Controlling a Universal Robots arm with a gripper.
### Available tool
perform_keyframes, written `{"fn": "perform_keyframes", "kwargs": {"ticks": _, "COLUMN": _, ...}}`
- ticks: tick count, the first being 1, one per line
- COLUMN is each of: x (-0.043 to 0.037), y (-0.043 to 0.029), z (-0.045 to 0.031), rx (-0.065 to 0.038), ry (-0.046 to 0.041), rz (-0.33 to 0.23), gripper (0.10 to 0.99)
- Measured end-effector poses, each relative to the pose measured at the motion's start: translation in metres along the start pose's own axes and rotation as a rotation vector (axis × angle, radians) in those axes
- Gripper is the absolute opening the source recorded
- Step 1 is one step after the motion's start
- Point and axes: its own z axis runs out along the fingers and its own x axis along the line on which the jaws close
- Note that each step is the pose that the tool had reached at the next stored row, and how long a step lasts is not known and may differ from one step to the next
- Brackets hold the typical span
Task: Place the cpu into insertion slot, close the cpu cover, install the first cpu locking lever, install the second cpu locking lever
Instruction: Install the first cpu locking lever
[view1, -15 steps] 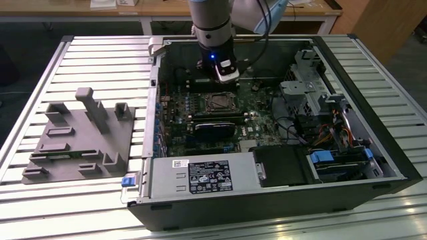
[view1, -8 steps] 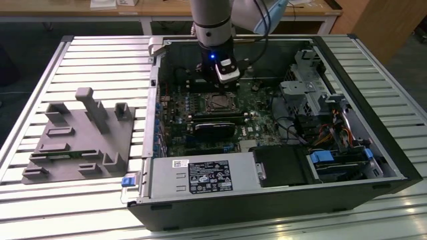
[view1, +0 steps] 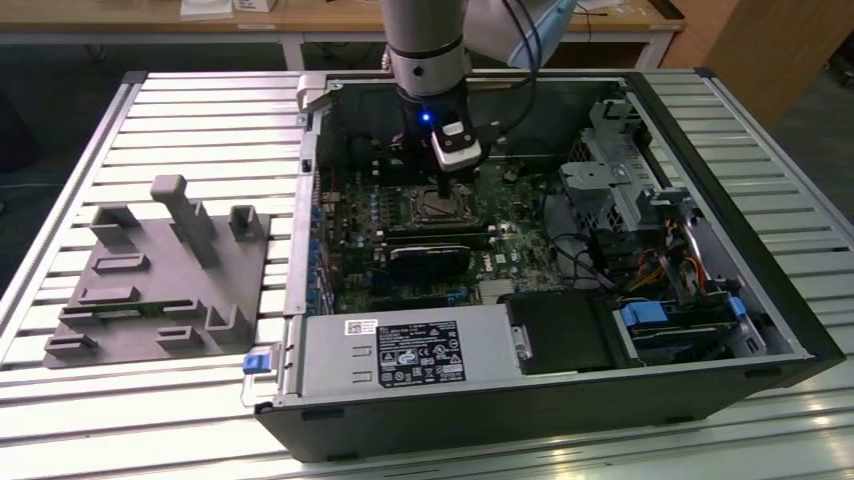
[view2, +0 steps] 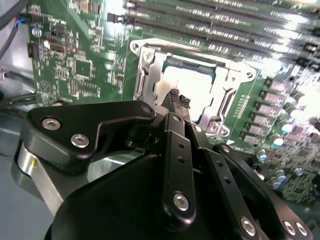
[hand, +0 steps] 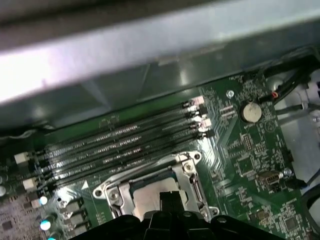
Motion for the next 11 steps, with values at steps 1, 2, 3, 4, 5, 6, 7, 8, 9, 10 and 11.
{"fn": "perform_keyframes", "kwargs": {"ticks": 1, "x": -0.0003, "y": -0.0010, "z": 0.0002, "rx": 0.001, "ry": 0.0011, "rz": 0.000, "gripper": 0.106}}
{"fn": "perform_keyframes", "kwargs": {"ticks": 2, "x": -0.0005, "y": -0.0016, "z": 0.0003, "rx": 0.001, "ry": 0.0018, "rz": 0.000, "gripper": 0.106}}
{"fn": "perform_keyframes", "kwargs": {"ticks": 3, "x": -0.0006, "y": -0.0020, "z": 0.0004, "rx": 0.001, "ry": 0.0024, "rz": 0.000, "gripper": 0.106}}
{"fn": "perform_keyframes", "kwargs": {"ticks": 4, "x": -0.0006, "y": -0.0021, "z": 0.0006, "rx": 0.001, "ry": 0.0026, "rz": 0.000, "gripper": 0.106}}
{"fn": "perform_keyframes", "kwargs": {"ticks": 5, "x": -0.0007, "y": -0.0021, "z": 0.0006, "rx": 0.002, "ry": 0.0029, "rz": 0.000, "gripper": 0.106}}
{"fn": "perform_keyframes", "kwargs": {"ticks": 6, "x": -0.0010, "y": -0.0022, "z": 0.0008, "rx": 0.001, "ry": 0.0035, "rz": 0.000, "gripper": 0.106}}
{"fn": "perform_keyframes", "kwargs": {"ticks": 7, "x": -0.0016, "y": -0.0022, "z": 0.0011, "rx": 0.002, "ry": 0.0048, "rz": 0.000, "gripper": 0.106}}
{"fn": "perform_keyframes", "kwargs": {"ticks": 8, "x": -0.0020, "y": -0.0022, "z": 0.0012, "rx": 0.002, "ry": 0.0057, "rz": 0.000, "gripper": 0.106}}
{"fn": "perform_keyframes", "kwargs": {"ticks": 9, "x": -0.0019, "y": -0.0022, "z": 0.0012, "rx": 0.002, "ry": 0.0058, "rz": 0.000, "gripper": 0.106}}
{"fn": "perform_keyframes", "kwargs": {"ticks": 10, "x": -0.0019, "y": -0.0022, "z": 0.0012, "rx": 0.002, "ry": 0.0058, "rz": 0.000, "gripper": 0.106}}
{"fn": "perform_keyframes", "kwargs": {"ticks": 11, "x": -0.0020, "y": -0.0022, "z": 0.0006, "rx": 0.002, "ry": 0.0059, "rz": 0.000, "gripper": 0.106}}
